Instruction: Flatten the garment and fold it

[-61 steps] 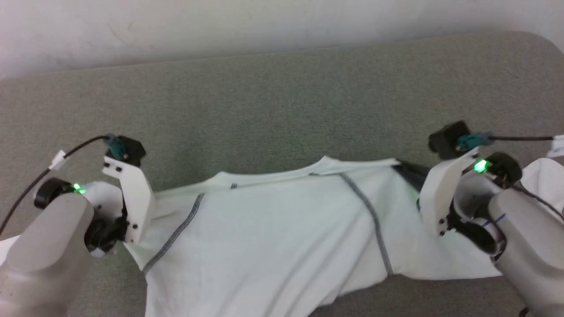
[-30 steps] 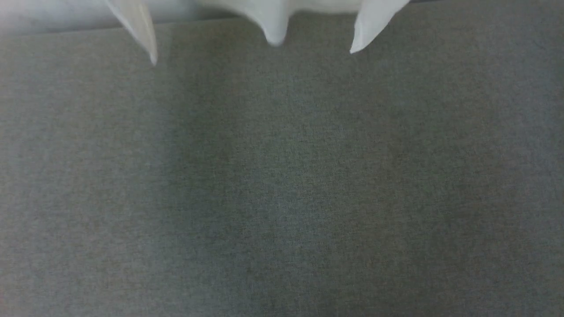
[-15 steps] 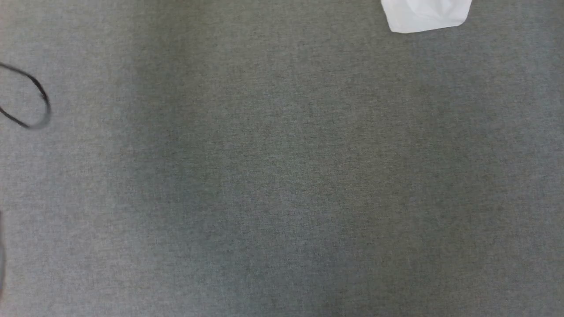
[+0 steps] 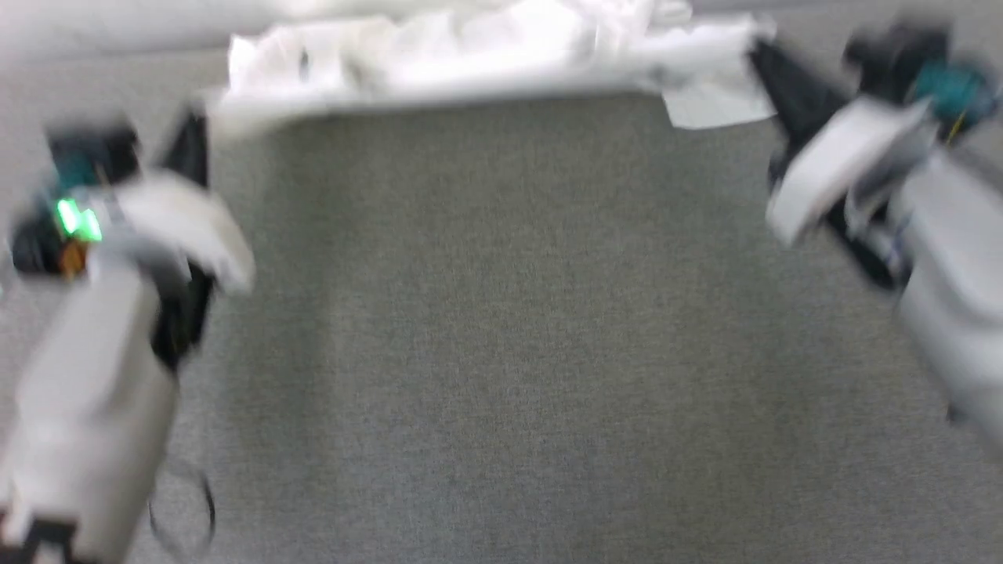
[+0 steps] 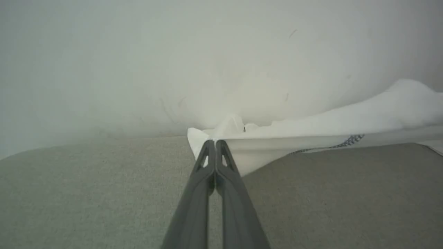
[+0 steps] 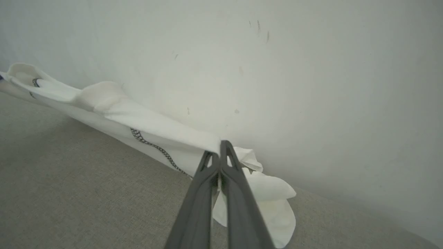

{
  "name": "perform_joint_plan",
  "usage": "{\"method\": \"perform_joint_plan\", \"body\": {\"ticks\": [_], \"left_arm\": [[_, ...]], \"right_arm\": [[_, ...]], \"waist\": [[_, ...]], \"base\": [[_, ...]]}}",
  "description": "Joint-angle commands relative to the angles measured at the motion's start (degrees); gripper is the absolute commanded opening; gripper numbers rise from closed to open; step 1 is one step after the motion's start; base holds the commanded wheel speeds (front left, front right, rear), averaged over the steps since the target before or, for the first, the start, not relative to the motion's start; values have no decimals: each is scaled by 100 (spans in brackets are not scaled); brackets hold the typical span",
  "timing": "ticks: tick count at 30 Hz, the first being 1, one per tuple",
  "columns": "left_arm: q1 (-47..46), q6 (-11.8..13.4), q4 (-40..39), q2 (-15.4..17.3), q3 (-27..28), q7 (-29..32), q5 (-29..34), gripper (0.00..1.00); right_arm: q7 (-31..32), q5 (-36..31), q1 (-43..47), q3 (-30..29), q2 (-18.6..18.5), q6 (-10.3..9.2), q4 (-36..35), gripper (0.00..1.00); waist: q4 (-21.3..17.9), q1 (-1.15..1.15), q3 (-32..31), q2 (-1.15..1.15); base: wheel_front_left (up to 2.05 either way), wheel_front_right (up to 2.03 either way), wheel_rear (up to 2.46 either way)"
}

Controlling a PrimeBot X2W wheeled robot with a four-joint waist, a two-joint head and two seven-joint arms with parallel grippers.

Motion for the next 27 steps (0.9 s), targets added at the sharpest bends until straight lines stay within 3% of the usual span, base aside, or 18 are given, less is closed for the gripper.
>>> {"method": "perform_joint_plan", "body": {"ticks": [1,9,19,27], "left_arm": [[466,130,-186,98,26,-27,-73,0],[3187,984,-2138,425,69,172,-381,0],[5643,2226,-4445,949,100,856,-597,0],[6712,2661,-5244,1259,-66,1634,-933,0]], "right_arm": [[-46,16,368,-35,-63,-15,-113,0],[94,-184,2658,-595,-179,-15,-938,0],[1299,-928,5233,-2054,55,-15,-2671,0],[2353,-1726,6938,-3111,652,-15,-4080,0]], "waist": [[13,1,-714,0],[53,1,-1462,0],[54,1,-1788,0],[143,1,-1909,0]], "base": [[0,0,0],[0,0,0],[0,0,0],[0,0,0]]}}
